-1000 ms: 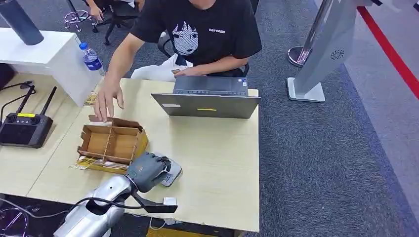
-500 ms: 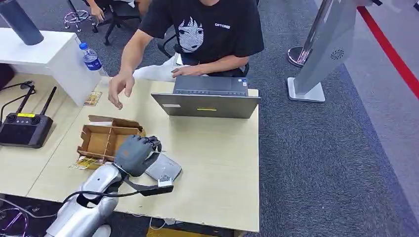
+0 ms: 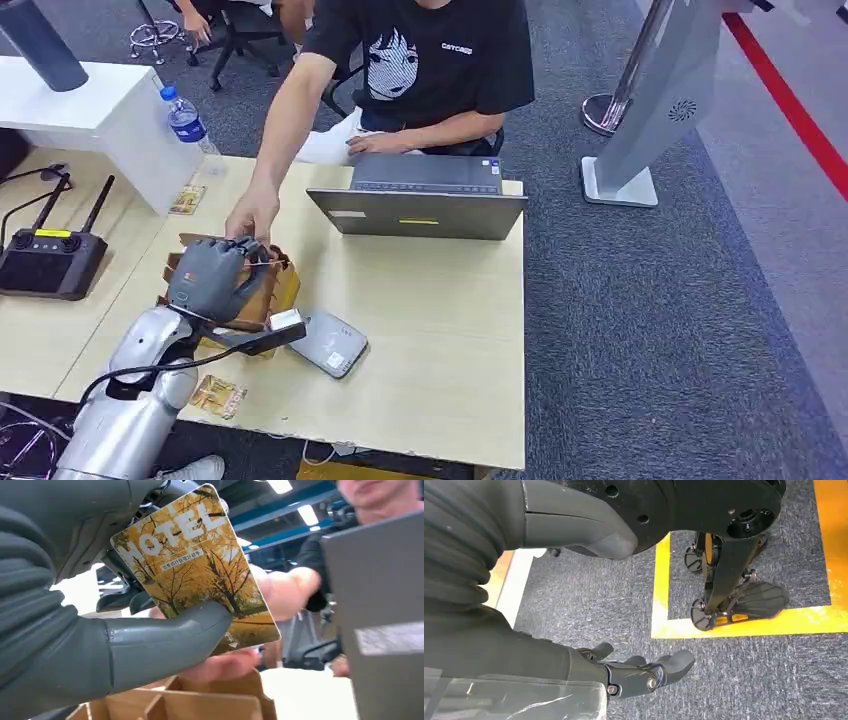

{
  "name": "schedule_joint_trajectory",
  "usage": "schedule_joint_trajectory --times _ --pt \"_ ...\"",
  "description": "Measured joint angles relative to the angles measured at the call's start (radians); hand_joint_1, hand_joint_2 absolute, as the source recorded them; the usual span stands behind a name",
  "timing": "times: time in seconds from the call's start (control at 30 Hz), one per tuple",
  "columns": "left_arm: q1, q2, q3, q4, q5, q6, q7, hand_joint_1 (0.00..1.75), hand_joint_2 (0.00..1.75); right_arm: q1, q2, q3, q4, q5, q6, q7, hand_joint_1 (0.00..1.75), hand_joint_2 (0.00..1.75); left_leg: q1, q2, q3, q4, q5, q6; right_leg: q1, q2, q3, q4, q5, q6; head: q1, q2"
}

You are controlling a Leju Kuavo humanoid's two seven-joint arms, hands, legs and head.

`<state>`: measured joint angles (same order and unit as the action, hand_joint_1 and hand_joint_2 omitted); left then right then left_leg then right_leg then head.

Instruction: Pass the card to the sensor for recognition and then transmit it.

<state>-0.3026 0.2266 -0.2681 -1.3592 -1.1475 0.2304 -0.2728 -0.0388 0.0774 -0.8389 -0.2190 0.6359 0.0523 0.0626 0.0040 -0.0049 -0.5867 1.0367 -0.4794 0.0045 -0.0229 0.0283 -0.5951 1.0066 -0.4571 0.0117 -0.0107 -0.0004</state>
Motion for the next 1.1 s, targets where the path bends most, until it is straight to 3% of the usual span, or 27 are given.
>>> schedule_joint_trajectory --times 0.4,0.43,0.63,0.8,0.87,1.0,1.1 --pt "0.0 -0.011 0.033 -0.012 -0.005 0.009 -0.002 1.75 1.75 -0.001 0.001 -0.005 0.0 0.003 0.002 0.0 0.0 1.75 0.0 0.0 0.0 0.0 0.0 0.0 0.0 0.0 0.0 0.0 0.0 0.0 0.0 0.0" --pt "0.0 -0.019 0.049 -0.024 -0.008 0.013 -0.009 0.0 1.75 -0.001 0.002 -0.011 0.0 0.014 0.002 0.0 0.0 1.75 0.0 0.0 0.0 0.0 0.0 0.0 0.0 0.0 0.0 0.0 0.0 0.0 0.0 0.0" --pt "0.05 -0.059 0.071 -0.108 0.015 0.027 -0.084 0.0 1.75 -0.003 0.011 -0.044 -0.001 0.038 0.003 0.0 0.0 1.75 0.0 0.0 0.0 0.0 0.0 0.0 0.0 0.0 0.0 0.0 0.0 0.0 0.0 0.0" --pt "0.078 -0.057 0.068 -0.139 0.052 -0.039 -0.116 0.0 1.75 -0.003 0.011 -0.056 -0.002 0.042 0.003 -0.001 0.0 1.75 0.0 0.0 0.0 0.0 0.0 0.0 0.0 0.0 0.0 0.0 0.0 0.0 0.0 0.0" --pt "0.083 -0.035 0.05 -0.14 0.071 -0.075 -0.126 0.0 1.75 -0.003 0.011 -0.066 -0.003 0.047 0.003 -0.002 0.0 1.75 0.0 0.0 0.0 0.0 0.0 0.0 0.0 0.0 0.0 0.0 0.0 0.0 0.0 0.0" --pt "0.088 -0.005 0.019 -0.14 0.088 -0.09 -0.13 0.0 1.75 -0.003 0.011 -0.077 -0.004 0.052 0.003 -0.003 0.0 1.75 0.0 0.0 0.0 0.0 0.0 0.0 0.0 0.0 0.0 0.0 0.0 0.0 0.0 0.0" --pt "0.088 0.042 -0.021 -0.14 0.092 -0.114 -0.119 0.0 1.75 -0.004 0.011 -0.089 -0.005 0.054 0.003 -0.003 0.0 1.75 0.0 0.001 0.0 0.0 0.0 0.0 0.0 0.0 0.0 0.0 0.0 0.0 0.0 0.0"
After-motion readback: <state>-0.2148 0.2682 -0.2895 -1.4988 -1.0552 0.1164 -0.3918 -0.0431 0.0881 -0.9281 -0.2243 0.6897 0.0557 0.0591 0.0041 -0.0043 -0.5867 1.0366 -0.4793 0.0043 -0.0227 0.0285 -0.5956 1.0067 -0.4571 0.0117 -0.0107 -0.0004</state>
